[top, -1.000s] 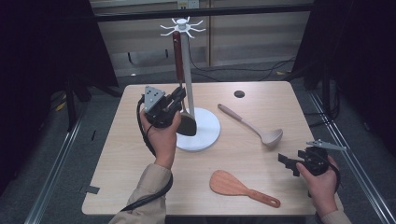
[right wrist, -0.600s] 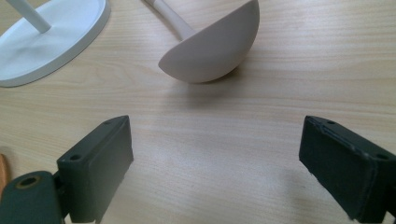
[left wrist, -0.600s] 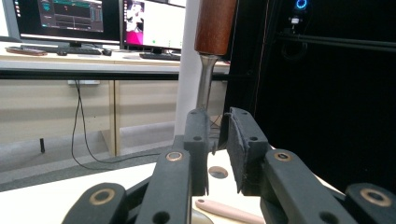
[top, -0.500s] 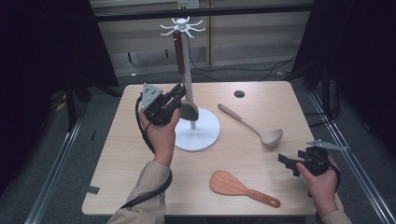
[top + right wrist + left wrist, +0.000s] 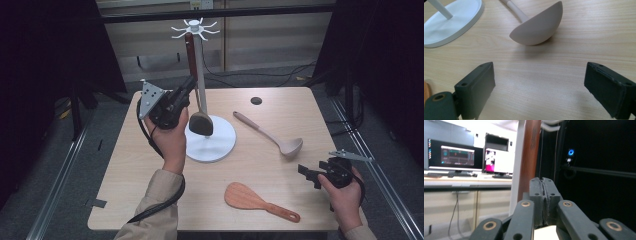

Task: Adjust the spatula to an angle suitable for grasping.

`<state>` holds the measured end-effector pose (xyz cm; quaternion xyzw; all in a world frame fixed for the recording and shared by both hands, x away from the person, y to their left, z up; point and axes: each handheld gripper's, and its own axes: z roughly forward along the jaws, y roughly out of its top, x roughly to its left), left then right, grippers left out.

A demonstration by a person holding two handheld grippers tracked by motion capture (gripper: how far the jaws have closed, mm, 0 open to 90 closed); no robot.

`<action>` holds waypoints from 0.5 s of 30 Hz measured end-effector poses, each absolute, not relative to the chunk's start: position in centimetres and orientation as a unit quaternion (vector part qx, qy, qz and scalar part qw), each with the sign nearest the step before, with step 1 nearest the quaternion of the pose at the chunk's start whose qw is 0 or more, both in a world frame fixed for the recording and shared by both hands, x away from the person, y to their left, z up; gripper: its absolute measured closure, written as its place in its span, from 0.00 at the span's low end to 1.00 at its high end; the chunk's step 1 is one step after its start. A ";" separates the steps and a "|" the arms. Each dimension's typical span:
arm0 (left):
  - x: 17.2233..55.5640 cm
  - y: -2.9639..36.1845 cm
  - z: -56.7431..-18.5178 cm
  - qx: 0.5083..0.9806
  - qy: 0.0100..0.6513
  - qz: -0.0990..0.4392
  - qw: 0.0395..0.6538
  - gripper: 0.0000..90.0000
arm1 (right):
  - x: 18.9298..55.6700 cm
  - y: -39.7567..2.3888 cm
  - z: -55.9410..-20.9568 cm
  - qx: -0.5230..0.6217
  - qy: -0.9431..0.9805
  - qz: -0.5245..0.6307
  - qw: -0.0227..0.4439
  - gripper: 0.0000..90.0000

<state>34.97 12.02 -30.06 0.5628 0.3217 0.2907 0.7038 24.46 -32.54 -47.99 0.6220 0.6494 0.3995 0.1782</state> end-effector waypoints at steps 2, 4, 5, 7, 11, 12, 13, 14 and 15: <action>35.0 12.0 -29.5 0.555 0.317 0.290 0.712 0.98 | 24.4 -32.6 -48.0 0.621 0.650 0.399 0.180 0.10; 35.1 12.0 -29.2 0.551 0.313 0.289 0.718 0.99 | 24.4 -32.6 -48.0 0.622 0.649 0.399 0.179 0.10; 35.1 11.9 -28.8 0.545 0.312 0.290 0.722 0.99 | 24.4 -32.6 -48.0 0.622 0.649 0.399 0.180 0.10; 35.2 12.0 -28.3 0.541 0.307 0.285 0.729 0.99 | 24.4 -32.6 -47.9 0.623 0.648 0.400 0.180 0.10; 35.3 12.1 -27.7 0.535 0.302 0.287 0.735 0.99 | 24.4 -32.5 -47.9 0.620 0.651 0.398 0.181 0.10; 35.4 12.2 -27.2 0.531 0.299 0.289 0.739 0.99 | 24.3 -32.4 -47.9 0.620 0.651 0.399 0.180 0.10; 35.4 12.1 -27.0 0.529 0.298 0.288 0.741 0.99 | 24.3 -32.4 -47.9 0.619 0.652 0.399 0.181 0.10; 35.5 12.1 -26.7 0.529 0.295 0.289 0.742 0.99 | 24.3 -32.3 -47.9 0.619 0.652 0.398 0.180 0.10; 35.5 12.0 -26.6 0.528 0.294 0.289 0.742 0.99 | 24.3 -32.3 -47.9 0.619 0.652 0.399 0.180 0.10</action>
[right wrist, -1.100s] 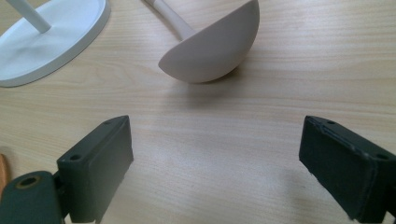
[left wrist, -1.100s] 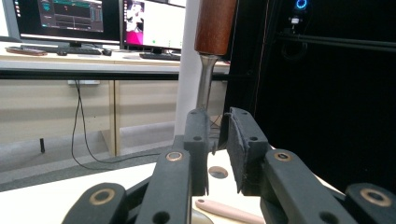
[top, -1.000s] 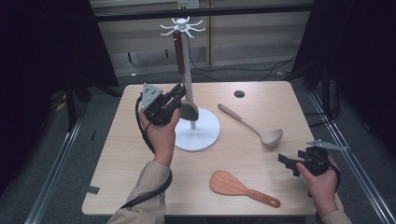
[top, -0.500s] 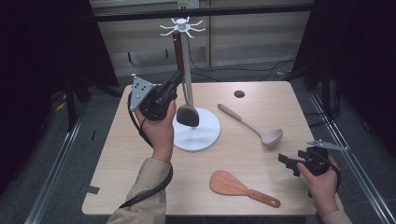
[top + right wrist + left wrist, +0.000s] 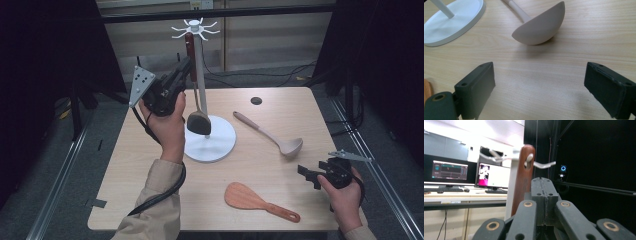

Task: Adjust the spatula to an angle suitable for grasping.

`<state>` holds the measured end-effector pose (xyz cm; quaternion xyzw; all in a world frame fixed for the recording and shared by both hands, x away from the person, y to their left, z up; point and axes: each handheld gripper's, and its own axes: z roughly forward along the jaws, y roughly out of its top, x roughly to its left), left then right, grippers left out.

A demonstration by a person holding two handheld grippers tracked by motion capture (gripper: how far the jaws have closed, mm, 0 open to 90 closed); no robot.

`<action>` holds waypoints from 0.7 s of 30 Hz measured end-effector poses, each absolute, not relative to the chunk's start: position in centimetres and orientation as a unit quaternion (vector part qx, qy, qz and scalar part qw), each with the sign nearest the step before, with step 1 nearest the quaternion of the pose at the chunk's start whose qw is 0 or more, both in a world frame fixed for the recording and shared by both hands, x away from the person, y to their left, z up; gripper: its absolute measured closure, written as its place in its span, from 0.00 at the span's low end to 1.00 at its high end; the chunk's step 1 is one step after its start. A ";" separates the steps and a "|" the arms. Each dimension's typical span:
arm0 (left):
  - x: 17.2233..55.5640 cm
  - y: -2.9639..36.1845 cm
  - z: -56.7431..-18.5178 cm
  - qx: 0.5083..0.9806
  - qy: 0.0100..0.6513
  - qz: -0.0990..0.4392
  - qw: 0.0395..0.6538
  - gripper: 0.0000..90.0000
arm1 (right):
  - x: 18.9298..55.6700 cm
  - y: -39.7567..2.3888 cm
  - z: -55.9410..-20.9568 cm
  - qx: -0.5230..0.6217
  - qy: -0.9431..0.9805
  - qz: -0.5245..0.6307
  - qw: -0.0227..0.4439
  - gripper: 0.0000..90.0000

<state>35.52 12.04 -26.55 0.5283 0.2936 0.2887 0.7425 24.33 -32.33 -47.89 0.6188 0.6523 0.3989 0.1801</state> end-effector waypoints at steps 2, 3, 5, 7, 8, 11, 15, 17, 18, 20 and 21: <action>35.7 11.9 -26.0 0.529 0.290 0.290 0.744 1.00 | 24.4 -32.3 -47.9 0.619 0.652 0.399 0.180 0.10; 35.8 11.8 -25.9 0.528 0.289 0.291 0.744 1.00 | 24.4 -32.4 -47.9 0.619 0.652 0.399 0.180 0.10; 35.9 11.6 -25.4 0.528 0.285 0.290 0.746 1.00 | 24.4 -32.4 -47.9 0.619 0.652 0.399 0.181 0.10; 36.1 11.4 -24.9 0.531 0.280 0.292 0.745 1.00 | 24.4 -32.5 -47.9 0.620 0.651 0.400 0.181 0.10; 36.1 11.4 -24.9 0.531 0.280 0.292 0.745 1.00 | 24.4 -32.5 -47.9 0.620 0.651 0.400 0.181 0.10; 36.5 11.1 -24.3 0.532 0.277 0.291 0.745 1.00 | 24.3 -32.5 -47.9 0.621 0.650 0.399 0.181 0.10; 36.8 11.1 -23.9 0.529 0.281 0.293 0.745 1.00 | 24.3 -32.5 -47.8 0.621 0.649 0.401 0.179 0.10; 37.0 11.0 -23.9 0.532 0.283 0.296 0.741 1.00 | 24.4 -32.6 -47.8 0.619 0.650 0.401 0.181 0.10; 37.0 11.1 -23.9 0.534 0.284 0.296 0.739 1.00 | 24.3 -32.6 -47.8 0.621 0.650 0.400 0.181 0.10; 37.2 11.1 -23.9 0.529 0.291 0.296 0.740 1.00 | 24.4 -32.7 -47.9 0.621 0.650 0.400 0.181 0.10; 37.2 11.1 -23.9 0.530 0.291 0.296 0.740 1.00 | 24.3 -32.7 -47.9 0.621 0.650 0.400 0.180 0.10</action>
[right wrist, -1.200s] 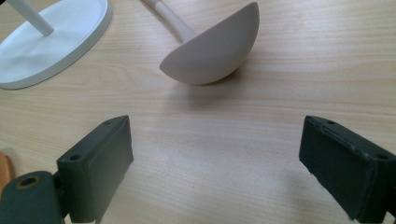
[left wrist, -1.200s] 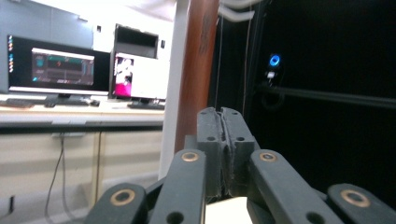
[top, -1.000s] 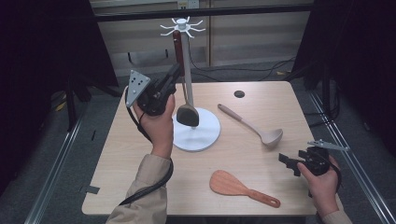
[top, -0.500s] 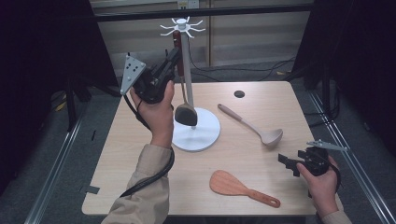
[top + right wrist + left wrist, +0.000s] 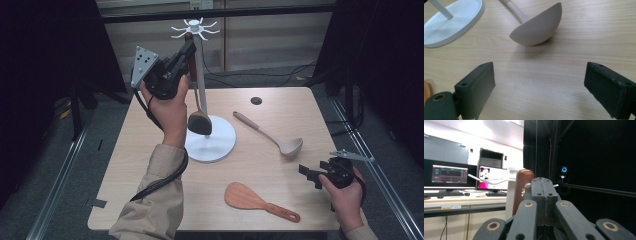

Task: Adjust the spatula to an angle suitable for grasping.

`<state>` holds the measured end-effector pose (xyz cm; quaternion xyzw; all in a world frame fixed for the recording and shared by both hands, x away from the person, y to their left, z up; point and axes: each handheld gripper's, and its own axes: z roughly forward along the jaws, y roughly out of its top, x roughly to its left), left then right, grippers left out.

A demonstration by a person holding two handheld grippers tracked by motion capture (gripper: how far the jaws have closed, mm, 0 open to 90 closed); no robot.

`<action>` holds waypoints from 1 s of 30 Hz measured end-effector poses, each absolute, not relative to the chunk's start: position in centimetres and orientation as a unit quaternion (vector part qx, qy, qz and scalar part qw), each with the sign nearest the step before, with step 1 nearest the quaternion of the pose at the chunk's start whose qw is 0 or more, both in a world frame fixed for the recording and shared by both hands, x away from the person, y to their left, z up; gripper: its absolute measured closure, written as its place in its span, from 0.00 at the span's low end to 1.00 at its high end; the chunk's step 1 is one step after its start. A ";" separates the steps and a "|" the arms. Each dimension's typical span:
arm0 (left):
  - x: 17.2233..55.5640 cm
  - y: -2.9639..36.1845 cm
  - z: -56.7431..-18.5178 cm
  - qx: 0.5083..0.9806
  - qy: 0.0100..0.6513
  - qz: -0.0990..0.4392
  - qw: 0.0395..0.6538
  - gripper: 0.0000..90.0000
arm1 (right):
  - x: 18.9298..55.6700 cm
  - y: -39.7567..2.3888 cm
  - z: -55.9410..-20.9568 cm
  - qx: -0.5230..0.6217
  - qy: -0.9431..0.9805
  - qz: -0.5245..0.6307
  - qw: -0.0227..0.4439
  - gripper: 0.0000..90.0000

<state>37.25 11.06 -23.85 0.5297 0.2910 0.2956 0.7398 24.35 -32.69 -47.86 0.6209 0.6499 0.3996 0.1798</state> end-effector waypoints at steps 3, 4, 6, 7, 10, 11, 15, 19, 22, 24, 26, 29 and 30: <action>37.5 11.2 -24.0 0.533 0.297 0.300 0.733 1.00 | 24.3 -32.8 -47.8 0.621 0.649 0.401 0.179 0.10; 37.6 11.2 -24.0 0.529 0.302 0.298 0.735 1.00 | 24.3 -32.8 -47.8 0.622 0.647 0.401 0.181 0.10; 37.7 11.3 -24.0 0.529 0.304 0.295 0.735 1.00 | 24.3 -32.9 -47.8 0.624 0.645 0.402 0.181 0.10; 37.7 11.4 -24.0 0.529 0.304 0.298 0.734 1.00 | 24.3 -32.9 -47.8 0.624 0.645 0.401 0.181 0.10; 37.7 11.4 -23.9 0.528 0.304 0.297 0.735 1.00 | 24.3 -33.0 -47.8 0.625 0.645 0.401 0.181 0.10; 37.8 11.5 -23.9 0.527 0.305 0.294 0.737 1.00 | 24.3 -33.0 -47.8 0.625 0.645 0.401 0.181 0.10; 37.9 11.5 -23.9 0.529 0.308 0.296 0.733 1.00 | 24.3 -33.0 -47.8 0.623 0.647 0.401 0.180 0.10; 38.1 11.7 -23.9 0.530 0.310 0.297 0.732 1.00 | 24.3 -32.9 -47.8 0.623 0.647 0.401 0.181 0.10; 38.1 11.8 -23.8 0.529 0.311 0.296 0.732 1.00 | 24.3 -32.9 -47.8 0.623 0.647 0.401 0.180 0.10; 38.1 11.9 -23.8 0.529 0.312 0.296 0.732 1.00 | 24.3 -32.9 -47.8 0.622 0.648 0.401 0.180 0.10; 38.2 11.9 -23.9 0.530 0.313 0.296 0.730 1.00 | 24.3 -32.9 -47.8 0.622 0.648 0.401 0.180 0.10; 38.0 11.9 -23.9 0.532 0.312 0.296 0.729 0.99 | 24.3 -32.9 -47.8 0.622 0.649 0.401 0.179 0.10; 37.9 11.8 -24.0 0.533 0.310 0.297 0.729 0.98 | 24.3 -32.9 -47.8 0.621 0.648 0.402 0.179 0.10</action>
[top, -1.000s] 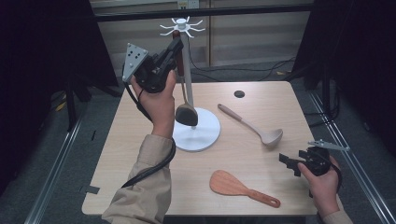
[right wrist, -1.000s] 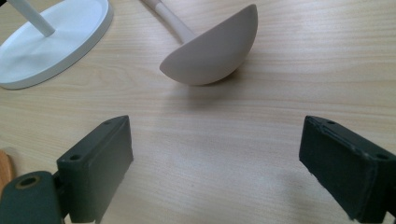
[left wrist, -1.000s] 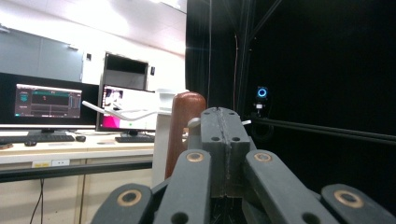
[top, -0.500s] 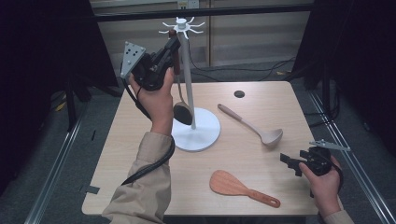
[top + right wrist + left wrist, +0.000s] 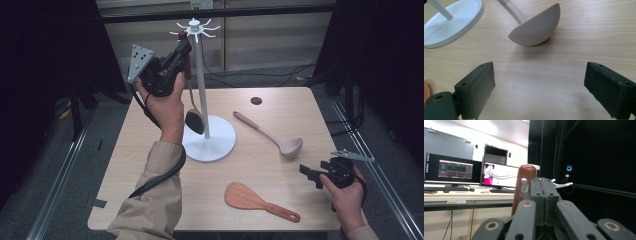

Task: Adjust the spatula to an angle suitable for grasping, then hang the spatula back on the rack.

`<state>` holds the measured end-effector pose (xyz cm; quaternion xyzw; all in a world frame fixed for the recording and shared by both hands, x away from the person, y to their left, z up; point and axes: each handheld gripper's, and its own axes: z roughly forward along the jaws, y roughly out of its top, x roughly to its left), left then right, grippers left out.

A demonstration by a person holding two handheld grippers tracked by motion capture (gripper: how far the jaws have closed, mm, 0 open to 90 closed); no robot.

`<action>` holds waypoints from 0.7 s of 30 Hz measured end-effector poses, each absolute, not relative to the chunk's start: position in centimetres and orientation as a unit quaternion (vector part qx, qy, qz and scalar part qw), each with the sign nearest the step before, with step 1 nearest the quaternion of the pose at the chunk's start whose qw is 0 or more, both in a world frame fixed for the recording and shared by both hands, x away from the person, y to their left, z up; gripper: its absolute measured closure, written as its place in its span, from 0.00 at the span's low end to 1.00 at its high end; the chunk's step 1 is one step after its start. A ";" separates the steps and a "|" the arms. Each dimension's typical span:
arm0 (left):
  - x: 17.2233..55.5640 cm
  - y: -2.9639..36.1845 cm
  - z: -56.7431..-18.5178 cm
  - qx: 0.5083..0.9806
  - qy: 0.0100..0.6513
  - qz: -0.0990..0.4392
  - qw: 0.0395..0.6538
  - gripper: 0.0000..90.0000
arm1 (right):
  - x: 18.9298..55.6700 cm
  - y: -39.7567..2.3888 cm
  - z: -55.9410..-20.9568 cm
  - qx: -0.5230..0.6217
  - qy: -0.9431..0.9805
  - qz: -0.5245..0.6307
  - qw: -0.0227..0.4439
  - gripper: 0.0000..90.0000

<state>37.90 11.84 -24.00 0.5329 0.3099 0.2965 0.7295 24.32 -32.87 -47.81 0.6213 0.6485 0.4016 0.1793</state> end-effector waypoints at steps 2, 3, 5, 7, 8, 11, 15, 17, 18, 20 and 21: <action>37.6 11.8 -24.2 0.534 0.307 0.294 0.731 0.93 | 24.3 -32.9 -47.8 0.621 0.649 0.401 0.180 0.10; 37.5 11.8 -24.2 0.532 0.307 0.294 0.733 0.91 | 24.3 -32.9 -47.8 0.622 0.648 0.401 0.179 0.10; 37.1 11.8 -24.5 0.534 0.305 0.294 0.731 0.86 | 24.3 -32.9 -47.8 0.622 0.648 0.401 0.180 0.10; 36.8 11.9 -24.8 0.534 0.305 0.292 0.733 0.80 | 24.3 -32.8 -47.8 0.620 0.650 0.401 0.181 0.10; 36.7 11.9 -25.0 0.536 0.305 0.293 0.731 0.76 | 24.3 -32.8 -47.8 0.620 0.650 0.400 0.182 0.10; 36.4 11.9 -25.5 0.539 0.303 0.296 0.728 0.68 | 24.2 -32.8 -47.8 0.618 0.651 0.400 0.183 0.10; 36.0 11.9 -27.3 0.554 0.309 0.290 0.717 0.58 | 24.2 -32.8 -47.7 0.618 0.650 0.402 0.183 0.10; 35.8 11.9 -27.9 0.556 0.311 0.284 0.716 0.56 | 24.2 -32.7 -47.6 0.617 0.650 0.403 0.184 0.10; 35.7 12.0 -28.5 0.565 0.314 0.280 0.710 0.51 | 24.2 -32.6 -47.6 0.615 0.651 0.405 0.185 0.10; 35.5 11.9 -29.1 0.565 0.318 0.278 0.709 0.49 | 24.2 -32.6 -47.6 0.615 0.651 0.404 0.185 0.10; 35.4 11.9 -29.9 0.576 0.318 0.272 0.702 0.43 | 24.3 -32.5 -47.7 0.613 0.653 0.404 0.185 0.10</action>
